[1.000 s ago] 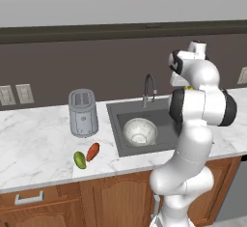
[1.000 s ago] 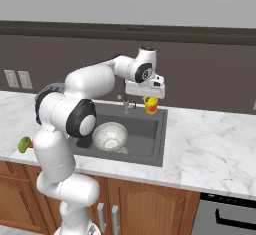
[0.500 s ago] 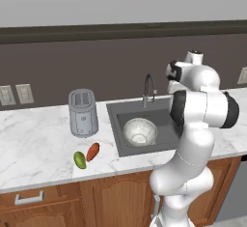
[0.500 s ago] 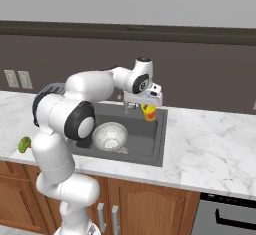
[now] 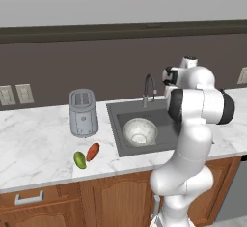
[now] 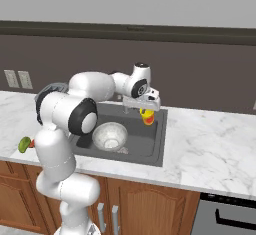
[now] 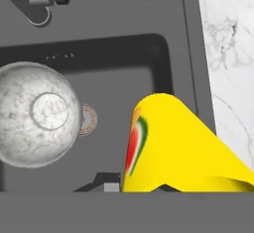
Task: Remove the sweet potato and mango from the sink. Then move the bowl and cup from the counter to the sink for washing.
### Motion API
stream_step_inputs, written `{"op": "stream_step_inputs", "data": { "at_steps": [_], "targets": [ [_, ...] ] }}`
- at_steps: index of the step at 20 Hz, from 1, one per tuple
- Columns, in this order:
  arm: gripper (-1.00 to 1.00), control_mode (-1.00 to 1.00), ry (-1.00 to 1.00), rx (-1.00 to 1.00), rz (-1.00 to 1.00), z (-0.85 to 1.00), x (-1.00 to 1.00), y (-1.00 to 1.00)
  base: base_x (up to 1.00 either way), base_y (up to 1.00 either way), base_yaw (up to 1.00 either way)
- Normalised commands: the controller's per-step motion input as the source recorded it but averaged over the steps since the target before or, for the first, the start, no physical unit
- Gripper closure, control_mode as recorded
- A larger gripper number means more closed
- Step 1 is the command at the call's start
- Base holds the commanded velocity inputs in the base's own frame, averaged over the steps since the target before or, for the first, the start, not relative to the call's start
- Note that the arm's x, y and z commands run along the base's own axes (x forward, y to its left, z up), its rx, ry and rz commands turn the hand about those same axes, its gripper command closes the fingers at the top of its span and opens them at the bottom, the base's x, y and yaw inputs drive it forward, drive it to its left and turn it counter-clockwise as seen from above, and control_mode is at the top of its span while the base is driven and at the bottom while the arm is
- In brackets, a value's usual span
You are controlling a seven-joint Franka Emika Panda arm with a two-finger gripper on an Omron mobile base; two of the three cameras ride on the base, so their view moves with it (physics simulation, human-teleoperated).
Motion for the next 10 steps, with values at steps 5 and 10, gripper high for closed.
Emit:
{"op": "stream_step_inputs", "data": {
  "at_steps": [5, 10],
  "targets": [
    [1.00, -1.00, 0.00, 0.00, 0.00, -0.30, 0.08, 0.01, 0.00, 0.00, 0.00],
    [1.00, -1.00, 0.00, 0.00, 0.00, -0.29, 0.05, 0.00, 0.00, 0.00, 0.00]
  ]
}}
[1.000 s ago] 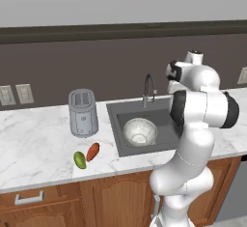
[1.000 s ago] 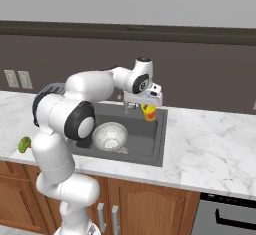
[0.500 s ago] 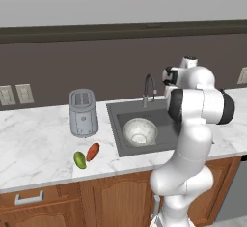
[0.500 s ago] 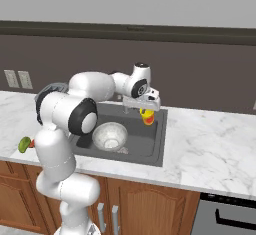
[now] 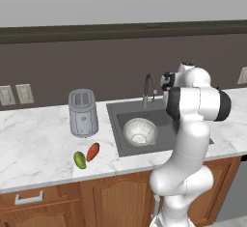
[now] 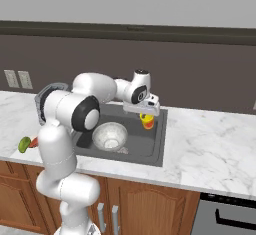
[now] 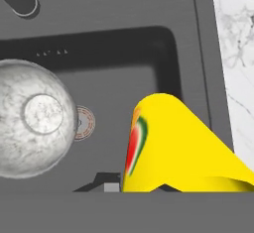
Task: Remove the sweet potato and mango from the sink. Then move the bowl and cup from the counter to the sink for washing.
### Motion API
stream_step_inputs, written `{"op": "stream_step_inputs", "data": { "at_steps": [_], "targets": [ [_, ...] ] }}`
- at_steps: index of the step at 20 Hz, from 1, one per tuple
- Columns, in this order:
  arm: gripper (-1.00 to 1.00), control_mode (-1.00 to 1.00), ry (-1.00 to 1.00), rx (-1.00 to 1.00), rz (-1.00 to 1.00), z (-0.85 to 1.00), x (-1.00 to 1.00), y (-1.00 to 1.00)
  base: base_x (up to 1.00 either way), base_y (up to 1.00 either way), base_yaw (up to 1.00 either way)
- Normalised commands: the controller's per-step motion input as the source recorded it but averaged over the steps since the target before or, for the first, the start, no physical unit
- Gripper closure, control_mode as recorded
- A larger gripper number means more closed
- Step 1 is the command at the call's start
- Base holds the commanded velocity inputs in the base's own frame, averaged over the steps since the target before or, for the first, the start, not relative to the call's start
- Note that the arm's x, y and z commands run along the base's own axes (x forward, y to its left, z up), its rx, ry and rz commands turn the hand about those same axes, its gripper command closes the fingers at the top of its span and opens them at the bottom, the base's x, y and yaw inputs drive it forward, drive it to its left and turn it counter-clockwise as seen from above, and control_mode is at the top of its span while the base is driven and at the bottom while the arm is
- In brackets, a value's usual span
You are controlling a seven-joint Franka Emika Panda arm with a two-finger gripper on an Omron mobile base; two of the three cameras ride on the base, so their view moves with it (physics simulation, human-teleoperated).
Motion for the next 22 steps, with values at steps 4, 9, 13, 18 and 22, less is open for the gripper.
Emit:
{"op": "stream_step_inputs", "data": {
  "at_steps": [4, 9, 13, 18, 22],
  "targets": [
    [1.00, -1.00, 0.00, 0.00, 0.00, -0.29, 0.05, 0.02, 0.00, 0.00, 0.00],
    [1.00, -1.00, 0.00, 0.01, 0.00, -0.29, 0.02, 0.00, 0.00, 0.00, 0.00],
    [1.00, -1.00, 0.00, 0.02, 0.00, -0.30, 0.00, 0.00, 0.00, 0.00, 0.00],
    [1.00, -1.00, 0.00, 0.01, 0.00, -0.31, 0.00, 0.00, 0.00, 0.00, 0.00],
    [1.00, -1.00, 0.00, 0.01, 0.00, -0.32, 0.00, 0.01, 0.00, 0.00, 0.00]
  ]
}}
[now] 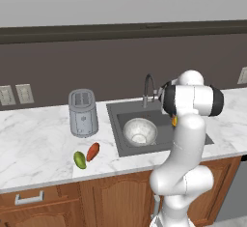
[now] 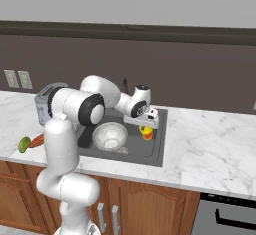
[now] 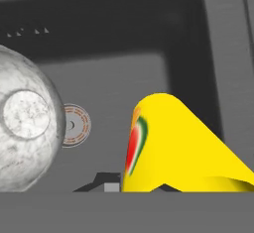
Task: Remove the sweet potato and mango from the sink. Then move the bowl and cup from the counter to the sink for washing.
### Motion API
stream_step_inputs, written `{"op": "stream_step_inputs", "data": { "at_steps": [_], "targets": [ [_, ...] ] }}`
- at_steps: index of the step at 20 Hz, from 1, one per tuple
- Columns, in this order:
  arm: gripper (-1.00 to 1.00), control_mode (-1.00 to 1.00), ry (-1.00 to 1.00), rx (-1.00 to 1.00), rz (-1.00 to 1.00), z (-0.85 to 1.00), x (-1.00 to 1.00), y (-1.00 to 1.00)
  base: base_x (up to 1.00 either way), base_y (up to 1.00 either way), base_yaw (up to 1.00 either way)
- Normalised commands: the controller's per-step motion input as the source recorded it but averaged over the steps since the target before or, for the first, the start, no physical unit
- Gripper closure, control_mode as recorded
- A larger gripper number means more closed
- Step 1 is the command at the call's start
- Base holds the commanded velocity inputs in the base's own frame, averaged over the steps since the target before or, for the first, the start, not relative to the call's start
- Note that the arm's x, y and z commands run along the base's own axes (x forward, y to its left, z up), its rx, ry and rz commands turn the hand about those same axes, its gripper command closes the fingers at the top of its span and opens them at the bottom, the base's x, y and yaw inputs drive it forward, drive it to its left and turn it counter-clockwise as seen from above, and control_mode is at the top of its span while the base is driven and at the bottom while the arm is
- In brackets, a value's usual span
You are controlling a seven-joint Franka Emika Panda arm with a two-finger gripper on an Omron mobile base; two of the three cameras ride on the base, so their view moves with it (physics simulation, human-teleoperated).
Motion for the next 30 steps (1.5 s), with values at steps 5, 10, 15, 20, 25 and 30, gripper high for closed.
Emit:
{"op": "stream_step_inputs", "data": {
  "at_steps": [5, 10, 15, 20, 25, 30],
  "targets": [
    [1.00, -1.00, 0.00, 0.01, 0.00, -0.32, 0.00, 0.09, 0.00, 0.00, 0.00],
    [1.00, -1.00, 0.00, 0.00, 0.00, -0.31, 0.00, 0.09, 0.00, 0.00, 0.00],
    [1.00, -1.00, 0.00, 0.00, 0.00, -0.33, 0.05, 0.05, 0.00, 0.00, 0.00],
    [1.00, -1.00, 0.00, 0.00, 0.00, -0.35, 0.09, 0.01, 0.00, 0.00, 0.00],
    [1.00, -1.00, 0.00, 0.00, 0.00, -0.33, 0.08, 0.02, 0.00, 0.00, 0.00],
    [1.00, -1.00, 0.00, 0.01, 0.00, -0.34, 0.06, 0.03, 0.00, 0.00, 0.00]
  ]
}}
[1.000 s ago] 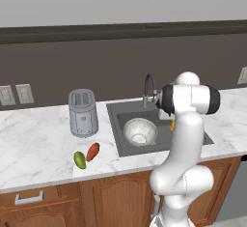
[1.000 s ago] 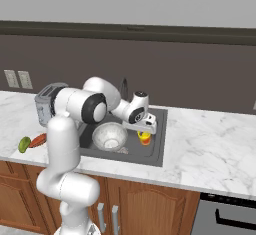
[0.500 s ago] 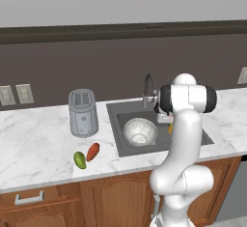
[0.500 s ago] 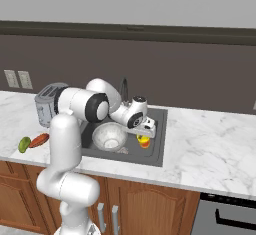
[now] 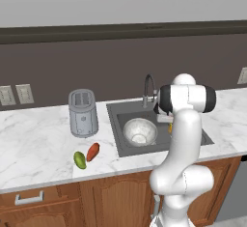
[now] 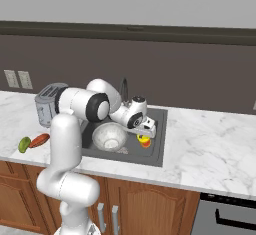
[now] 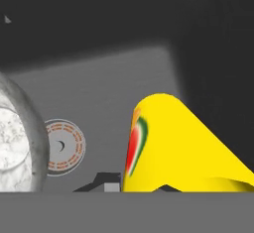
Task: Remove the sweet potato and mango from the sink. Then move the bowl and cup from the counter to the sink for washing.
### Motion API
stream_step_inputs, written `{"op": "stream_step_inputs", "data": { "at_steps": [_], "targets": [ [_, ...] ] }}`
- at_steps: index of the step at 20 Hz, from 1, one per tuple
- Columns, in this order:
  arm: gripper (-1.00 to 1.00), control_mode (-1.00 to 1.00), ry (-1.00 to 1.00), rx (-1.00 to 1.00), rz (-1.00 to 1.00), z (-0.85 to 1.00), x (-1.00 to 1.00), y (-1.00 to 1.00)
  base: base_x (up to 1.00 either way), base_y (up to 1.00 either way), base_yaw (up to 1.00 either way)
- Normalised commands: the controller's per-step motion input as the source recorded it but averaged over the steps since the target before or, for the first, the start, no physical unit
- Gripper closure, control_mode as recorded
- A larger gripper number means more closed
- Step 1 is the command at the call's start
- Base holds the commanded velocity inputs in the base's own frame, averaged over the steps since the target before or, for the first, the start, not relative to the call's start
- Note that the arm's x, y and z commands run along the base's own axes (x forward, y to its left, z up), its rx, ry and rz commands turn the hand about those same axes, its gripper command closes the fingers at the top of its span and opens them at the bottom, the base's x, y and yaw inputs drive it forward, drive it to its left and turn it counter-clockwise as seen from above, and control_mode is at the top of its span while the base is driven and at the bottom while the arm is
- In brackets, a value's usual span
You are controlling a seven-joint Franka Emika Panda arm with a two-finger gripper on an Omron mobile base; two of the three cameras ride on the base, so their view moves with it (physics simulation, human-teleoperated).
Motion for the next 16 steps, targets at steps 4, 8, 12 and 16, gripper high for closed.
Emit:
{"op": "stream_step_inputs", "data": {
  "at_steps": [4, 8, 12, 16],
  "targets": [
    [1.00, -1.00, 0.00, 0.03, 0.00, -0.34, 0.10, 0.03, 0.00, 0.00, 0.00],
    [1.00, -1.00, 0.00, 0.07, 0.00, -0.31, 0.04, 0.09, 0.00, 0.00, 0.00],
    [1.00, -1.00, 0.00, 0.15, -0.03, -0.26, 0.00, 0.11, 0.00, 0.00, 0.00],
    [1.00, -1.00, 0.00, 0.10, -0.10, -0.19, 0.00, 0.17, 0.00, 0.00, 0.00]
  ]
}}
